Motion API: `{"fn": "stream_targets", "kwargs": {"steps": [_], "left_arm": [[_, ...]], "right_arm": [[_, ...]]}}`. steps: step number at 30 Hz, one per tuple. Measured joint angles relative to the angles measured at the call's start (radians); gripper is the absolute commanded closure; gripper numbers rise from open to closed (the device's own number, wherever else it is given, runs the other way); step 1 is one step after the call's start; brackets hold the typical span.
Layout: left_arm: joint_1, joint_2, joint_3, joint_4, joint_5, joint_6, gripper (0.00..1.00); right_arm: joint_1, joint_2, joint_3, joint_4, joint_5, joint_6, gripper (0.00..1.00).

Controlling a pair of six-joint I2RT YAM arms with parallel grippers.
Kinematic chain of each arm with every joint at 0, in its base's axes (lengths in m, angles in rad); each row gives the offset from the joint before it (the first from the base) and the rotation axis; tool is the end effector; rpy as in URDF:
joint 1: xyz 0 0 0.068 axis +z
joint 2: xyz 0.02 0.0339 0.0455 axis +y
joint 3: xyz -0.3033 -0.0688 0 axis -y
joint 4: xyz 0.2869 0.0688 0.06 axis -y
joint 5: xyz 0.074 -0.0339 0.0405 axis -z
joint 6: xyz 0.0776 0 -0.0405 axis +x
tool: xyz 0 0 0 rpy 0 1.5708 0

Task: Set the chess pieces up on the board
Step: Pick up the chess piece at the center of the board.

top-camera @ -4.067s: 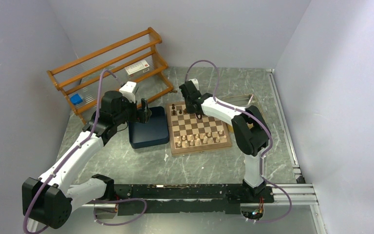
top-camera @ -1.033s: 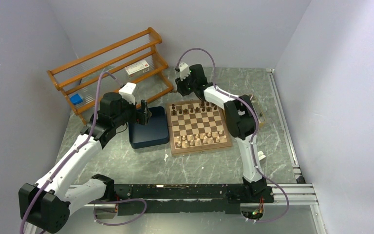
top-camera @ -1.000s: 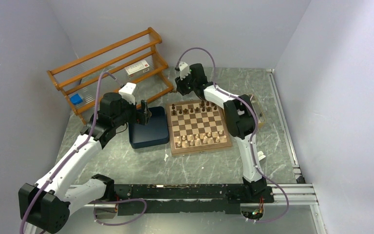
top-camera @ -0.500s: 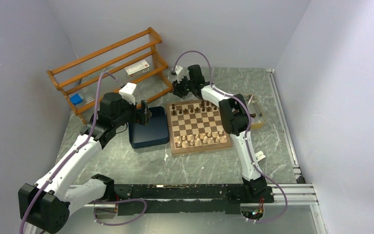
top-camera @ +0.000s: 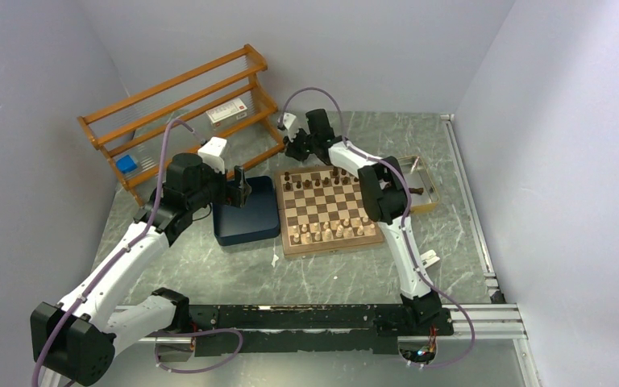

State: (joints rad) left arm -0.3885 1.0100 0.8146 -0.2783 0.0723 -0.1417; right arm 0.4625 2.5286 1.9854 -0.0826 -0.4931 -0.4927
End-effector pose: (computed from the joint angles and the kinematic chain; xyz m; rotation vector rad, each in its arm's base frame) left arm 0.2630 -0.1137 0.3044 0.2997 2.0456 -0.4031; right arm 0.5743 0.3274 0.1077 -1.2283 1.7743 0.5221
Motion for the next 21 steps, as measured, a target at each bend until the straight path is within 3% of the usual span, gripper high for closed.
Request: {"fn": "stream_targets", "kwargs": {"steps": [5,14,21], "left_arm": [[0.0,0.0,0.0,0.0,0.0,-0.001,0.08],[0.0,0.017,-0.013,0.015,0.002,-0.023,0.15],[-0.002,0.032,-0.014,0.098,0.064,0.005,0.19]], "right_arm": [[0.013,-0.04,-0.07,0.031,0.02,-0.044,0.99],[0.019,-0.175,-0.268,0.044,0.061,-0.04,1.0],[0.013,-0.257,-0.29,0.04,0.112,0.05,1.0]]}}
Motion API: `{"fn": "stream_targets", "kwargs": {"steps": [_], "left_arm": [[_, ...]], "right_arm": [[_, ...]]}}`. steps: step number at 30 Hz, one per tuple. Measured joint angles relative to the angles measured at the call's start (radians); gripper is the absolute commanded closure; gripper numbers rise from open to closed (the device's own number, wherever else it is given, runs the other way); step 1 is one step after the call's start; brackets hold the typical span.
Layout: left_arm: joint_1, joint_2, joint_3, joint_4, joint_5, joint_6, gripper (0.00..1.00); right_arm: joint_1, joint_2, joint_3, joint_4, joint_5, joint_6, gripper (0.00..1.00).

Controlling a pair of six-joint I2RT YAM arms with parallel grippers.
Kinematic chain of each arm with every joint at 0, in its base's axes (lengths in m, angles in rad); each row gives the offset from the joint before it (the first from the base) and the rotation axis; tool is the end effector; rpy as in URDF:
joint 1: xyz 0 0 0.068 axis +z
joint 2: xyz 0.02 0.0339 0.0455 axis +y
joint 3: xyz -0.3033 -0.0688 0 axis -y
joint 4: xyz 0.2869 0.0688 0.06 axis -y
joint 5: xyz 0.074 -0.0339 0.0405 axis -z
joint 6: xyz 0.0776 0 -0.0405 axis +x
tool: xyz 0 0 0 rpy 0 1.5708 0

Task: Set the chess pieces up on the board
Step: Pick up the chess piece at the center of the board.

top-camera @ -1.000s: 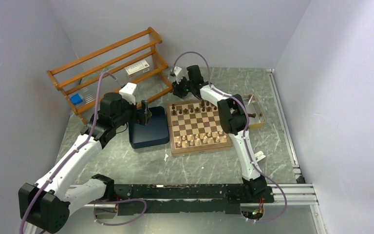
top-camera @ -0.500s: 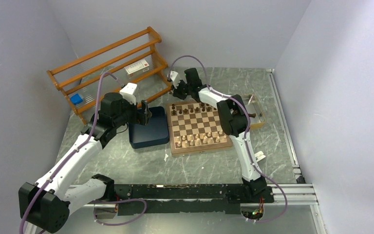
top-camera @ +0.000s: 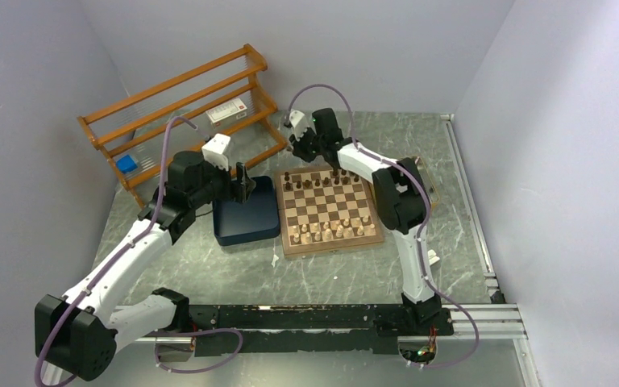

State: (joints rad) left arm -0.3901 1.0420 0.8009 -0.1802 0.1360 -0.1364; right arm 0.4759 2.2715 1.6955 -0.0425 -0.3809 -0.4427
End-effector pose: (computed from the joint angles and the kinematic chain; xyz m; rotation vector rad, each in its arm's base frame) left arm 0.2712 -0.1229 0.3034 0.3435 1.9899 -0.4727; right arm 0.5271 0.3041 0.1547 -1.1503 1.8414 0.4350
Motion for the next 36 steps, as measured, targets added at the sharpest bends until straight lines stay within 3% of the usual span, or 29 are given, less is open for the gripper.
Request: {"fn": "stream_targets", "kwargs": {"steps": [9,17,25,36], "left_arm": [[-0.004,0.093,0.024,0.16,0.089,0.178,0.21],[-0.046,0.14,0.04,0.318,0.251,0.644,0.19],[-0.145,0.236,0.085,0.319,0.341,1.067,0.2],[-0.198,0.359,0.167,0.262,0.341,1.279,0.27]], "right_arm": [[-0.005,-0.137,-0.012,-0.05,0.009,0.157,1.0],[-0.028,-0.384,-0.15,-0.127,-0.122,0.303,1.0],[-0.036,-0.468,-0.202,-0.21,-0.29,0.39,1.0],[-0.036,-0.514,-0.253,-0.231,-0.415,0.447,1.0]]}}
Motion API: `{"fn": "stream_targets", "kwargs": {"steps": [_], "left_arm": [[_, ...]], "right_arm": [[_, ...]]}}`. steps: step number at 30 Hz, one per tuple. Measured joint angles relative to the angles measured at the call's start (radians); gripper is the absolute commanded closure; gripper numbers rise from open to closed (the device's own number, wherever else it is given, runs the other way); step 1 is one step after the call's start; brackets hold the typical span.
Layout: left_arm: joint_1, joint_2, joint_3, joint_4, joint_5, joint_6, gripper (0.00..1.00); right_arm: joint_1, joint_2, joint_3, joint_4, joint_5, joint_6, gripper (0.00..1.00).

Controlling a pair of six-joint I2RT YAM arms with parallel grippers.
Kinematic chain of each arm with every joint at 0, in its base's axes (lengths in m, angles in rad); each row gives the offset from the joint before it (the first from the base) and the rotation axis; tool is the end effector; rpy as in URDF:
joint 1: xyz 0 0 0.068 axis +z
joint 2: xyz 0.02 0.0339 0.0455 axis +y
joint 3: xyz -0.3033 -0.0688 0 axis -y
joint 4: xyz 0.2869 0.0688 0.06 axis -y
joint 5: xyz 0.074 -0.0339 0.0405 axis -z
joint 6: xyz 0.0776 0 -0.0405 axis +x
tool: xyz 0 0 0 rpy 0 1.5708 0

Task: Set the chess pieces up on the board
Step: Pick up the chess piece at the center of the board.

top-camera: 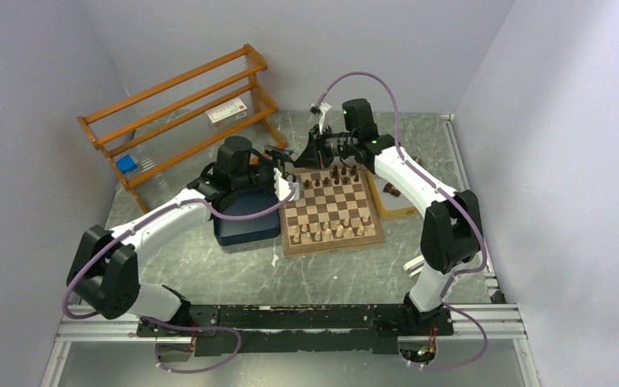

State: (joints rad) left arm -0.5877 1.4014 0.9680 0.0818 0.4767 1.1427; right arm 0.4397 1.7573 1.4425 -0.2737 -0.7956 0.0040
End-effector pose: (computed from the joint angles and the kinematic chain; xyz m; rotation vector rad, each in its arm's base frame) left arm 0.3037 -0.2451 0.2972 1.6171 0.9639 -0.0786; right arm 0.4056 0.2521 0.3085 -0.9176 1.9546 1.1115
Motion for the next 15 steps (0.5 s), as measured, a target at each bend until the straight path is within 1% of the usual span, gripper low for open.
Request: {"fn": "stream_targets", "kwargs": {"steps": [3,8,10,13,15], "left_arm": [[-0.01,0.024,0.019,-0.047,-0.005,0.042,0.3],[-0.021,0.045,0.045,-0.089,-0.014,0.078,0.42],[-0.021,0.05,0.053,-0.09,-0.021,0.075,0.46],[-0.021,0.059,0.065,-0.089,-0.037,0.053,0.49],[-0.021,0.065,0.068,-0.086,-0.047,0.027,0.53]], "right_arm": [[0.0,-0.023,-0.013,0.011,-0.028,0.016,1.0],[0.0,-0.053,-0.03,0.032,-0.053,0.039,1.0],[0.0,-0.057,-0.034,0.045,-0.056,0.055,1.0],[-0.005,-0.066,-0.061,0.092,-0.053,0.1,1.0],[-0.008,-0.073,-0.082,0.122,-0.049,0.132,1.0]]}}
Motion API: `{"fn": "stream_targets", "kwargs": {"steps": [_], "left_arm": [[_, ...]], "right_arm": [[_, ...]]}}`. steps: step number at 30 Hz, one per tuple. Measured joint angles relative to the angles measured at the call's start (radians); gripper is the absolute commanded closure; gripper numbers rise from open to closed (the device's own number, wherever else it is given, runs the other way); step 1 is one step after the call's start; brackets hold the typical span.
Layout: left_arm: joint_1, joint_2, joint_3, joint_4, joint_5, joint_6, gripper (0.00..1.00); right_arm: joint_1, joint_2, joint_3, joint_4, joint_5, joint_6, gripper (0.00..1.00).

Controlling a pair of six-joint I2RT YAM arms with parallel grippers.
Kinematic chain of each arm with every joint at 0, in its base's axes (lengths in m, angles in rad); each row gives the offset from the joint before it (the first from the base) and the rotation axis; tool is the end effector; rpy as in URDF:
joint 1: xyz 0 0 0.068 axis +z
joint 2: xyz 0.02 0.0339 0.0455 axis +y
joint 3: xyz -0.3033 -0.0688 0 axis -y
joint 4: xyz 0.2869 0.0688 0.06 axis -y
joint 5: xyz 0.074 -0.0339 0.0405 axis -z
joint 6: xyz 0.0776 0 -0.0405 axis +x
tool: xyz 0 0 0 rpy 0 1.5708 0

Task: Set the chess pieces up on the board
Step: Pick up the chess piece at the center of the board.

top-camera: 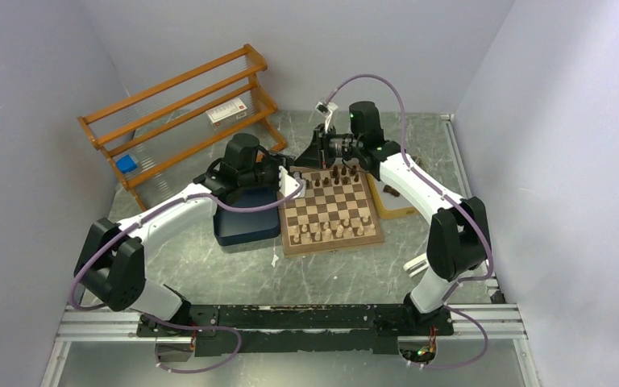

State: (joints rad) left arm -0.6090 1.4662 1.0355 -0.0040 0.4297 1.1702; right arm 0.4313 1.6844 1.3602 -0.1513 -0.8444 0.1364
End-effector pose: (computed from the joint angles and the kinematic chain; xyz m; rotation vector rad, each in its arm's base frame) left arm 0.3138 -0.2583 0.2890 1.6819 1.0146 -0.0641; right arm 0.3910 0.2438 0.3229 -0.8398 1.9069 1.2098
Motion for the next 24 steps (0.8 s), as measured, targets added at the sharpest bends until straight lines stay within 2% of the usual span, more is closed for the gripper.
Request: {"fn": "stream_targets", "kwargs": {"steps": [6,9,15,19,22,24], "left_arm": [[0.0,0.023,0.014,0.009,-0.026,-0.08,0.64],[0.0,0.03,0.018,0.022,-0.043,-0.119,0.65],[0.0,0.041,0.022,0.039,-0.058,-0.192,0.53],[0.0,0.045,0.022,0.04,-0.058,-0.24,0.39],[0.002,0.045,0.022,0.044,-0.054,-0.291,0.34],[0.006,0.045,0.022,0.045,-0.052,-0.333,0.22]], "right_arm": [[-0.008,-0.014,-0.066,0.12,0.027,0.117,1.0],[-0.01,-0.014,-0.085,0.166,0.041,0.165,1.0],[-0.011,-0.015,-0.097,0.205,0.07,0.21,1.0],[-0.011,-0.015,-0.097,0.203,0.103,0.222,1.0],[-0.012,-0.015,-0.086,0.177,0.147,0.221,1.0],[-0.013,-0.015,-0.065,0.139,0.185,0.213,1.0]]}}
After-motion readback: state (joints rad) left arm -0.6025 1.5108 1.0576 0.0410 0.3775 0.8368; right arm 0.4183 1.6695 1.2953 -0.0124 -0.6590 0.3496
